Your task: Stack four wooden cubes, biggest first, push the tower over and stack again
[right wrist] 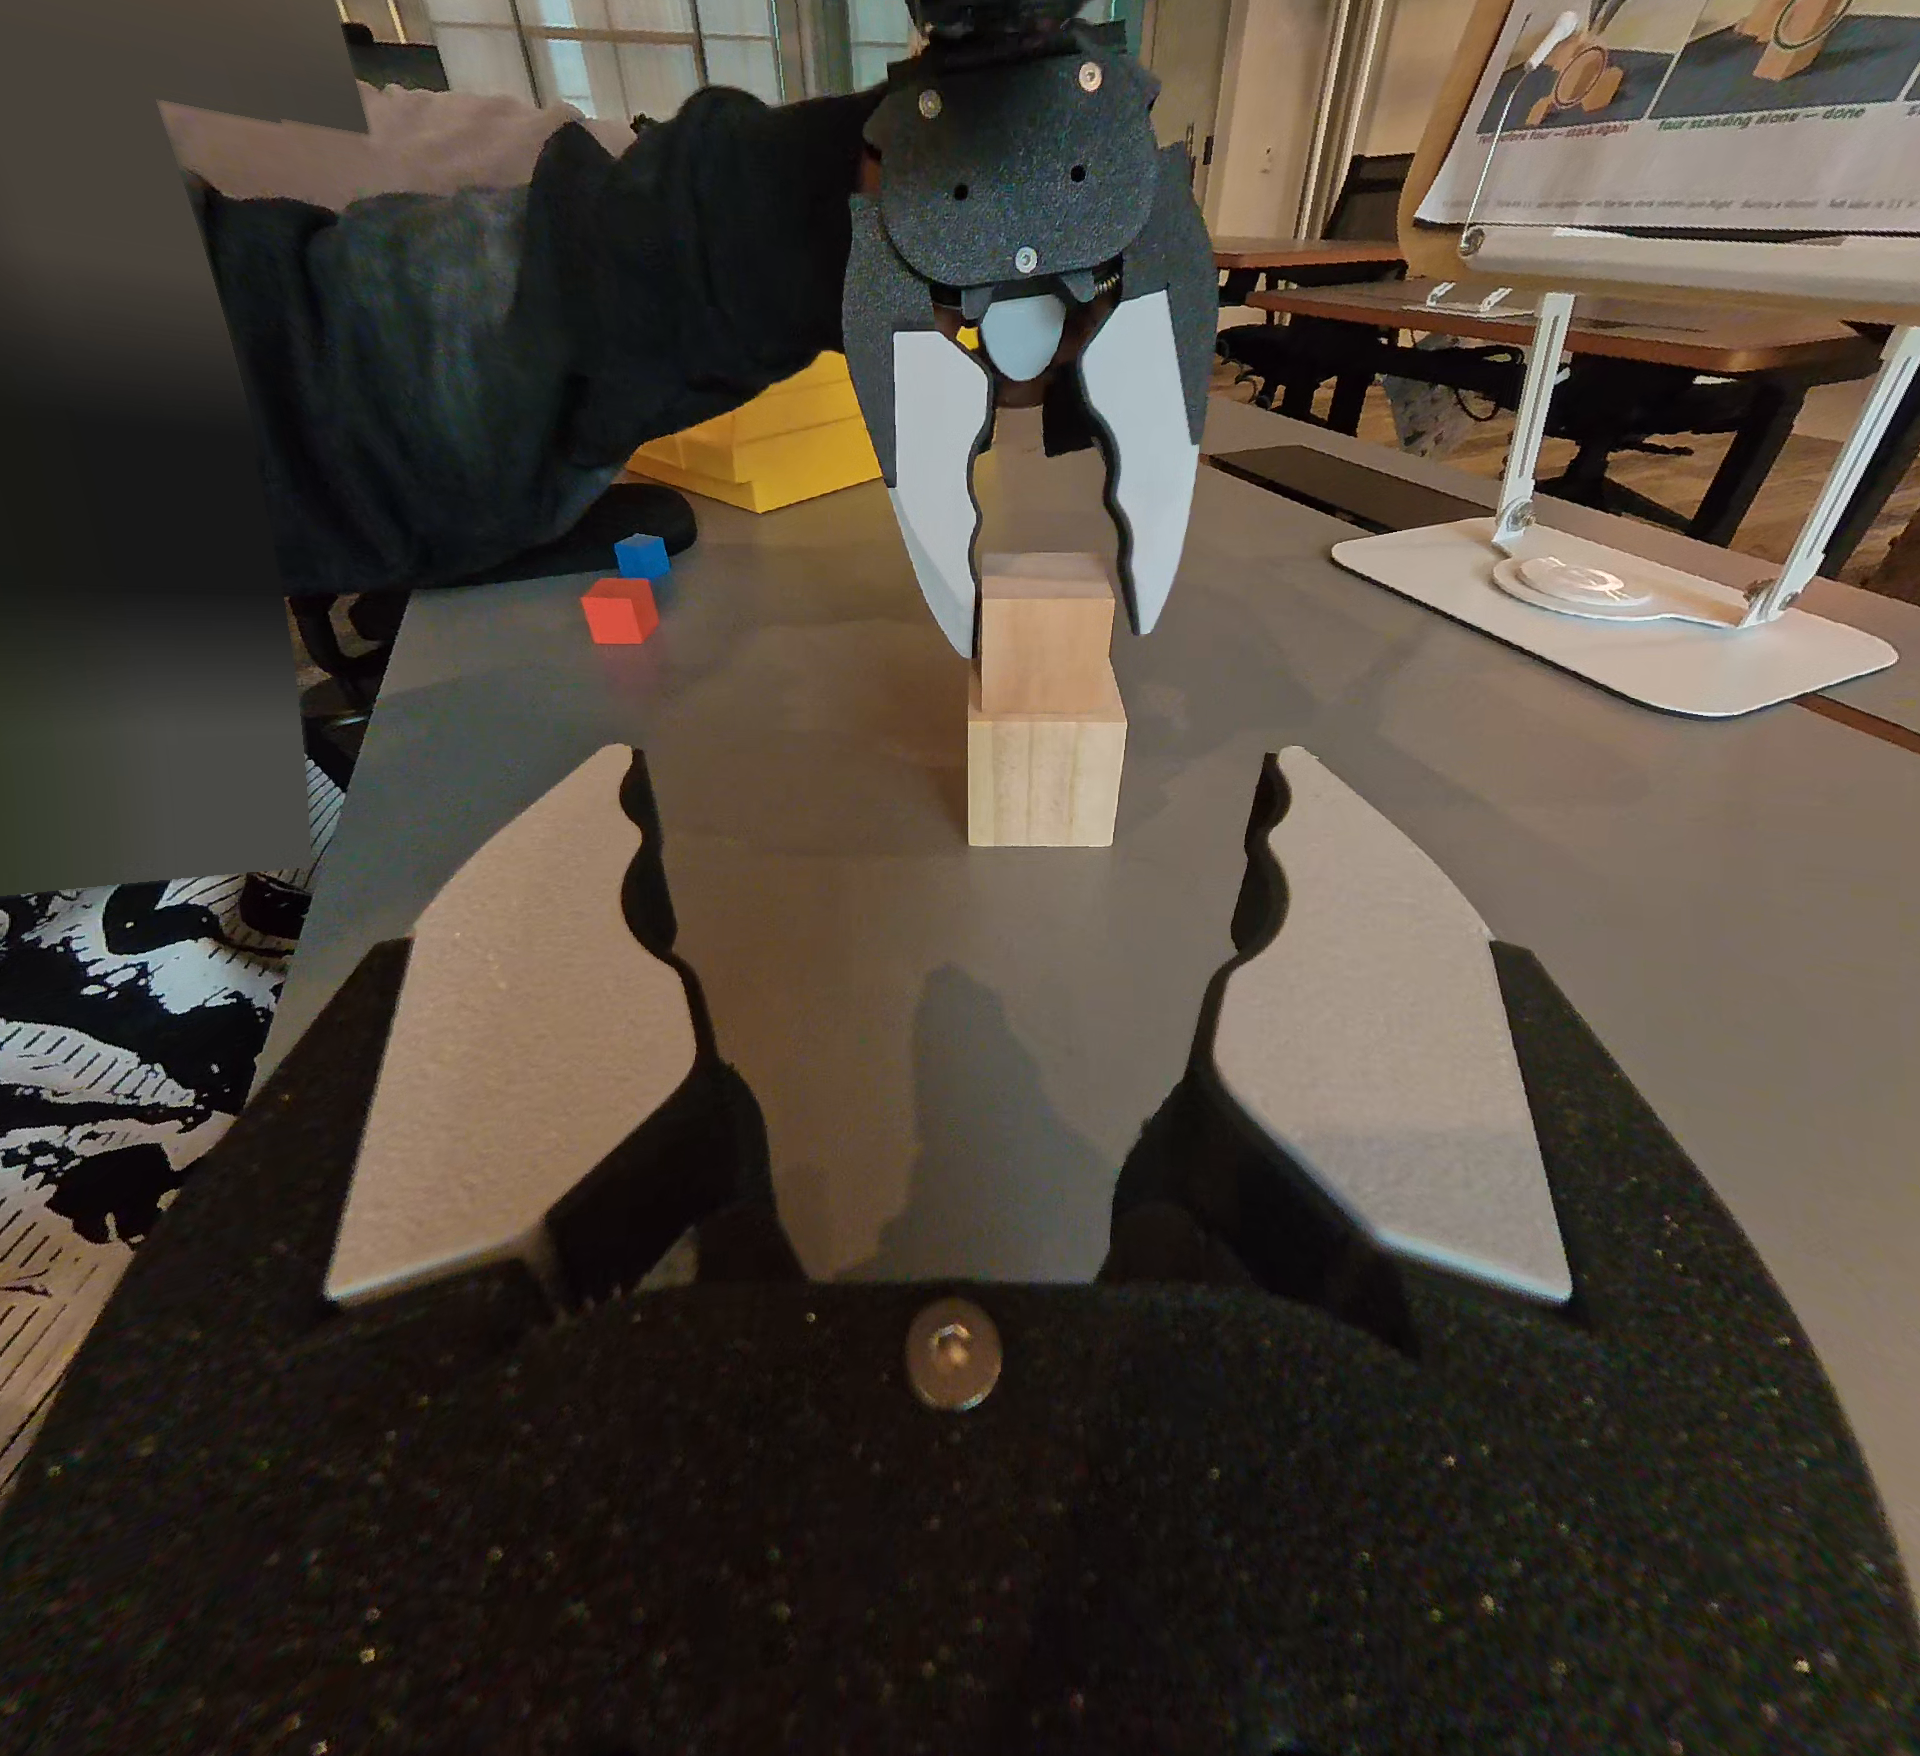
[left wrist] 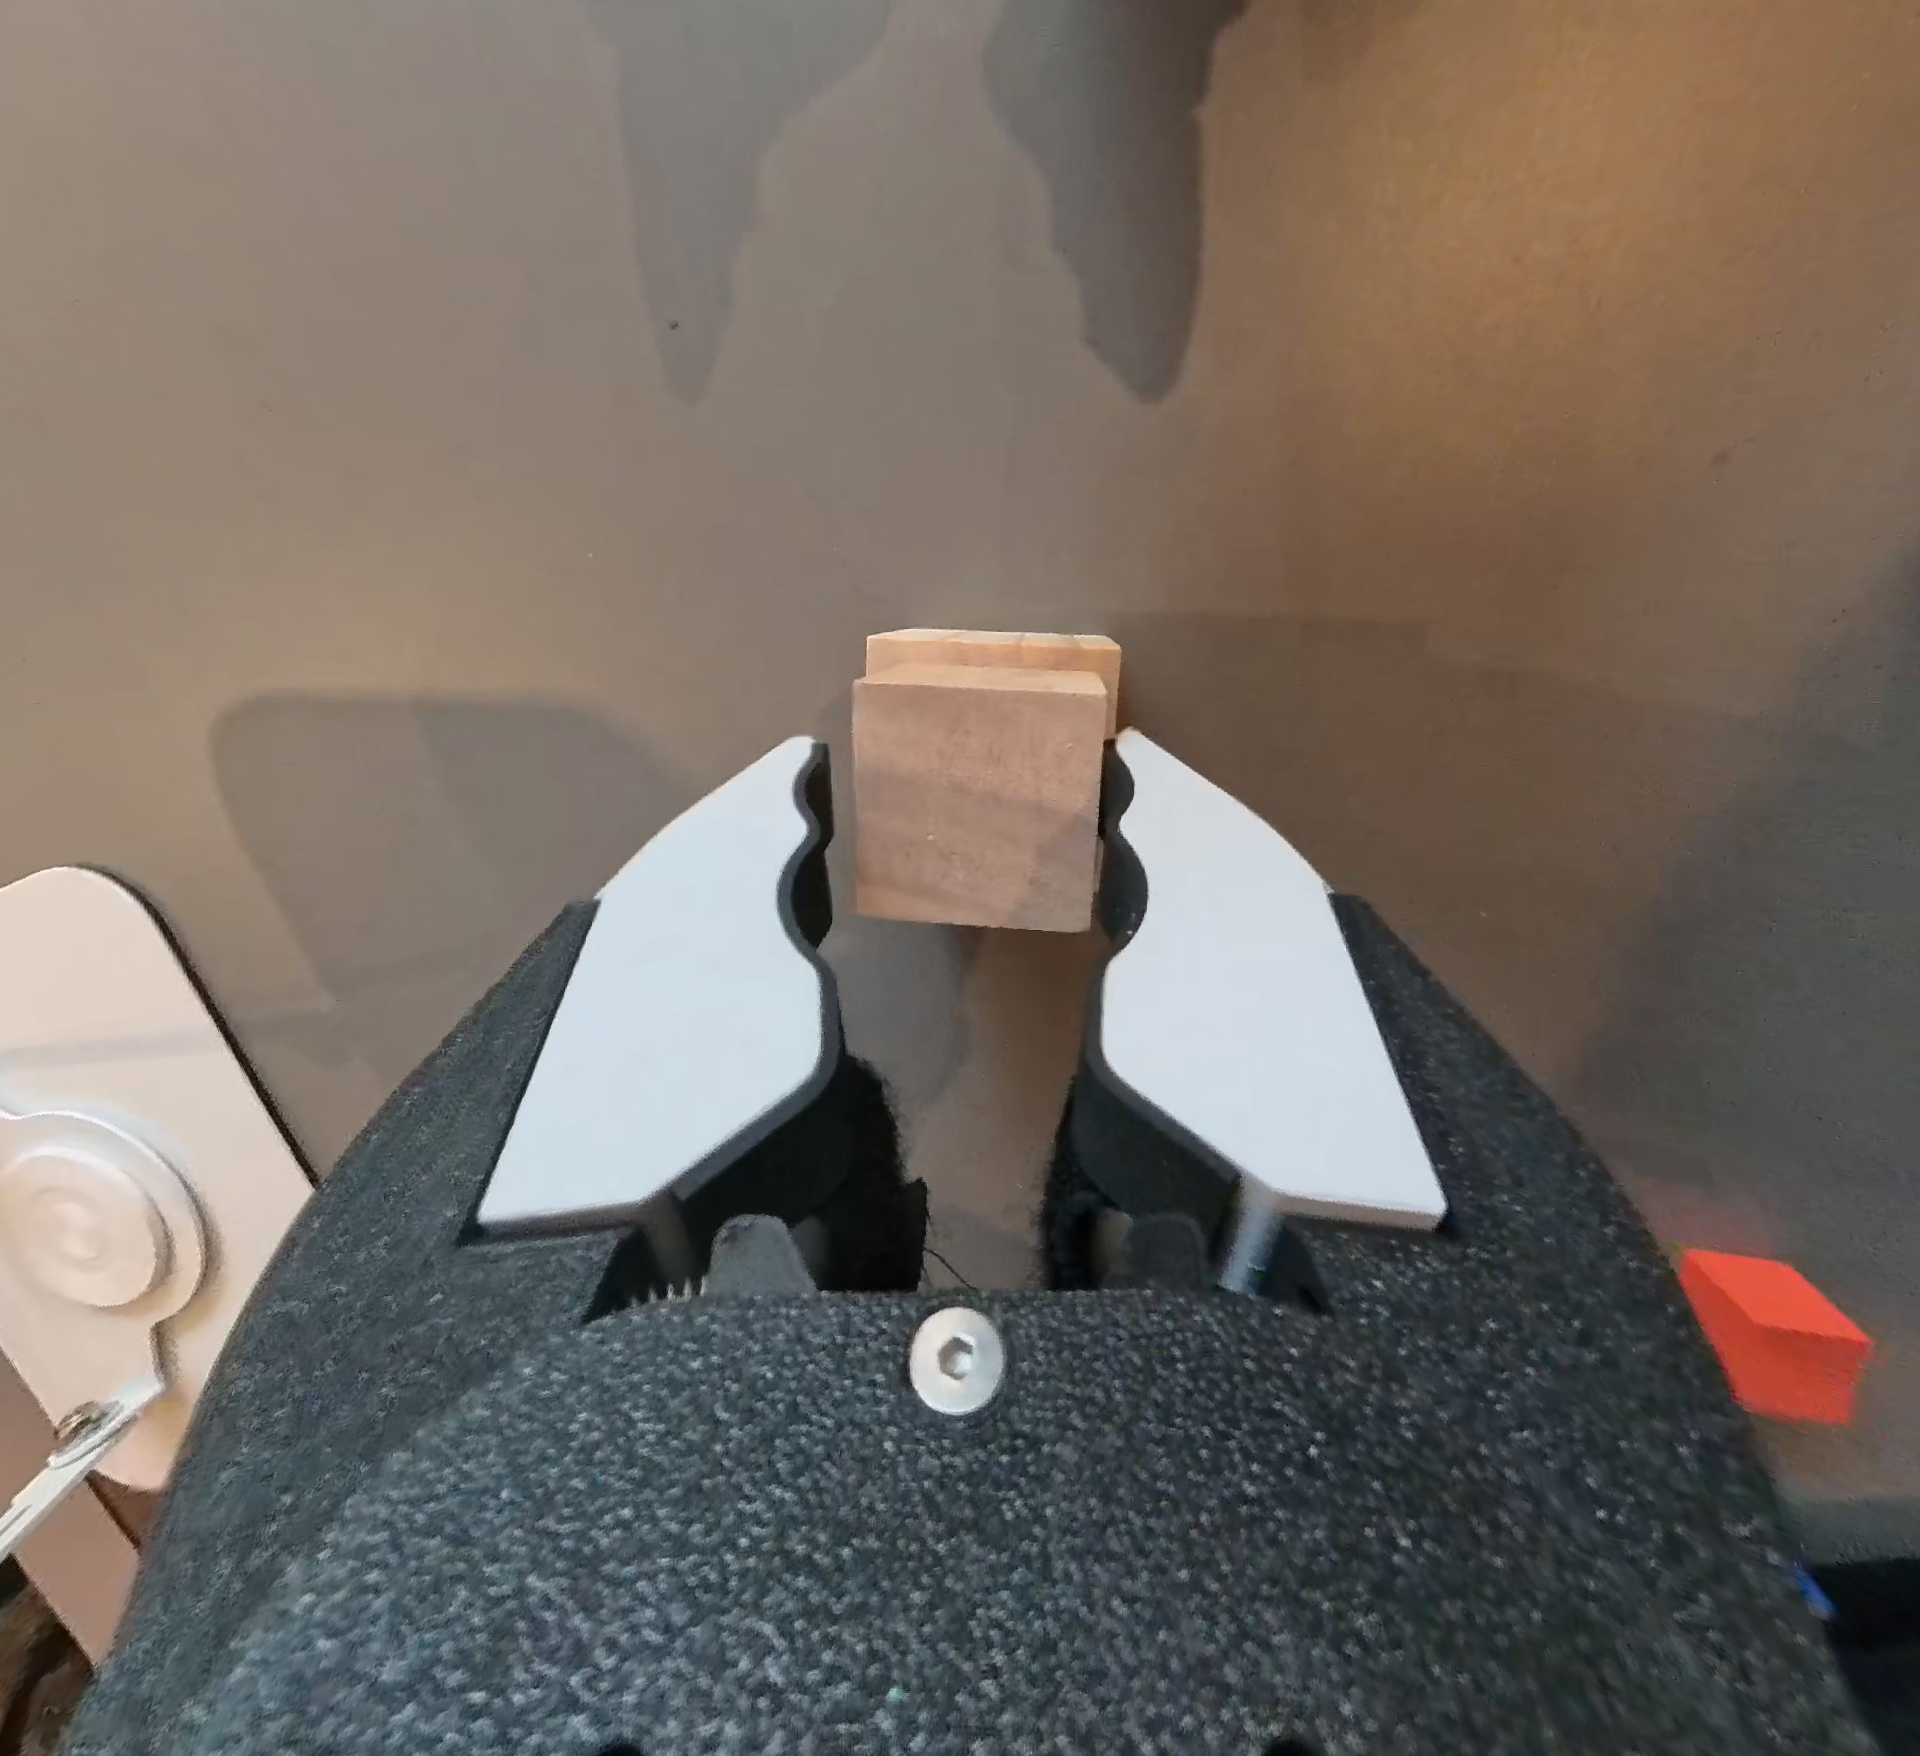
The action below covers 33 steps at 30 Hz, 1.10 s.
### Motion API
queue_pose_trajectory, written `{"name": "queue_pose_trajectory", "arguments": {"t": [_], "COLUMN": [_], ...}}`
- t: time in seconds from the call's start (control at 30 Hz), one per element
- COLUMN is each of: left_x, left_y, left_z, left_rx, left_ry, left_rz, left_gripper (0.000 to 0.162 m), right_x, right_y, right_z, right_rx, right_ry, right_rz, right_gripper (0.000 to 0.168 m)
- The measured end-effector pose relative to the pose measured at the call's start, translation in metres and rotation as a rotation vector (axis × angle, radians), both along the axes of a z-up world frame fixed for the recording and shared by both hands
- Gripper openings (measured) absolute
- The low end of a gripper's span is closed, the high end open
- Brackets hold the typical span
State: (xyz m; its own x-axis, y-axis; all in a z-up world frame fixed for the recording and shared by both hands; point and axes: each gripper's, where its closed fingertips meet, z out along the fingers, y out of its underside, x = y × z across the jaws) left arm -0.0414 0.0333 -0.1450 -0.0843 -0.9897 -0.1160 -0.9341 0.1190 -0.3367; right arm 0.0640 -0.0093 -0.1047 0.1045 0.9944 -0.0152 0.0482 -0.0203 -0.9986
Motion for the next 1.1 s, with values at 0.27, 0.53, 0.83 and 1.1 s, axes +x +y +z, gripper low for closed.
{"name": "queue_pose_trajectory", "arguments": {"t": [0.27,0.53,0.83,1.1], "left_x": [0.001,0.000,-0.005,-0.107], "left_y": [0.000,-0.001,-0.006,-0.081], "left_z": [0.000,0.002,0.022,0.044], "left_rx": [0.008,-0.001,0.041,0.073], "left_ry": [-0.012,-0.012,-0.084,0.031], "left_rz": [-0.022,-0.018,0.002,0.090], "left_gripper": [0.044,0.054,0.067,0.071], "right_x": [0.000,0.001,0.002,0.001], "right_y": [0.000,0.000,-0.001,0.000], "right_z": [0.000,0.001,0.002,0.002], "right_rx": [0.000,0.000,0.014,0.010], "right_ry": [0.003,0.010,0.019,0.013], "right_rz": [-0.002,-0.002,-0.006,-0.006], "right_gripper": [0.107,0.107,0.106,0.106]}}
